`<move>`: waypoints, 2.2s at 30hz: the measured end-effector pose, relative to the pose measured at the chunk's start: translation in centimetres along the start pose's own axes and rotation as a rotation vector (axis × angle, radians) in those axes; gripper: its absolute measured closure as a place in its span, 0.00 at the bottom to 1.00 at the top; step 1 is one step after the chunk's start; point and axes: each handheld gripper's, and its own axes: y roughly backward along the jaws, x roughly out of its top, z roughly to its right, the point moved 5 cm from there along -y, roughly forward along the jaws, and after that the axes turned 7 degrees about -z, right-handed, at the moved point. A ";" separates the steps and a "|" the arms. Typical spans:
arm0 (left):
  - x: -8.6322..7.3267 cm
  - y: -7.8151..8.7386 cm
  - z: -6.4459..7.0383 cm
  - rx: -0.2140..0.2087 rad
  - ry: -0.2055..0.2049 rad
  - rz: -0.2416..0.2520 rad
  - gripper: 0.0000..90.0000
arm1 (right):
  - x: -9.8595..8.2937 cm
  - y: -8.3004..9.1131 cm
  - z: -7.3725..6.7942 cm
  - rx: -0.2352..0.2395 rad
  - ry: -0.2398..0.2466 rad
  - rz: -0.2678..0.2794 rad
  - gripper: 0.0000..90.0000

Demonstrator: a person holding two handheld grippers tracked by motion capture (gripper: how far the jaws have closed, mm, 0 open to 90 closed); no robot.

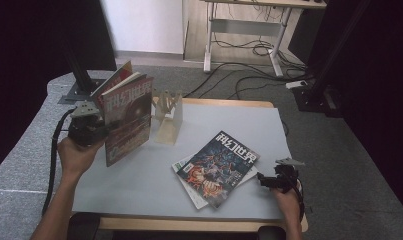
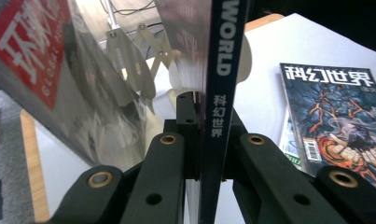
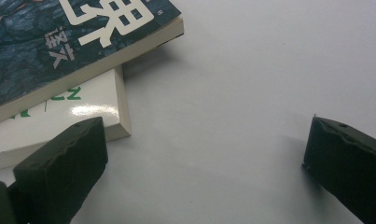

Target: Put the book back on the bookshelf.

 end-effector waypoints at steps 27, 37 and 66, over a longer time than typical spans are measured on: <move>1.9 -5.2 -1.2 0.058 0.105 0.029 0.94 | 0.0 0.0 0.0 0.001 0.000 -0.003 0.00; 2.8 -6.6 -1.6 0.081 0.136 0.067 0.94 | 0.0 0.0 0.0 0.001 0.000 -0.002 0.00; 1.0 -11.1 -1.6 0.183 0.082 0.199 0.93 | 0.0 0.0 0.0 0.002 0.000 -0.003 0.00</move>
